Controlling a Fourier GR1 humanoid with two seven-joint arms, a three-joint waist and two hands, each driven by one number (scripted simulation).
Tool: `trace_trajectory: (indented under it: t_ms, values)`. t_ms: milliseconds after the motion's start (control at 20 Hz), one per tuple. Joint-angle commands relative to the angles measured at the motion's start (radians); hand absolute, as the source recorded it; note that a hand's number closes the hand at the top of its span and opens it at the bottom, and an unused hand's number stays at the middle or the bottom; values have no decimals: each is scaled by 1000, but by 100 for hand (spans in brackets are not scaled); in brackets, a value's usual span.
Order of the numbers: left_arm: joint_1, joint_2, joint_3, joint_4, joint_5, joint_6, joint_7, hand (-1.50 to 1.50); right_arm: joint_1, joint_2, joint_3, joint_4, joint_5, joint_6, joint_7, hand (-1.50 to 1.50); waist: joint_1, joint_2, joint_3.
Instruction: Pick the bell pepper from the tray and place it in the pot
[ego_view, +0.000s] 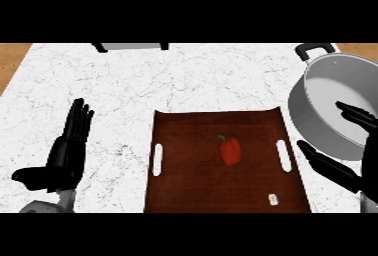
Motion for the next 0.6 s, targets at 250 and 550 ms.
trace_trajectory:
  t_ms: [250, 550]
  values:
    - [2, -32, -21, -34, -44, -8, 52, 0, 370, 149, 121, -165, 115, -74, -393, -150, 39, 4, -1]
    - [-5, -53, -45, -44, -82, 29, 43, 0, 482, 27, 175, -263, 453, -138, 7, -150, 46, 7, -5]
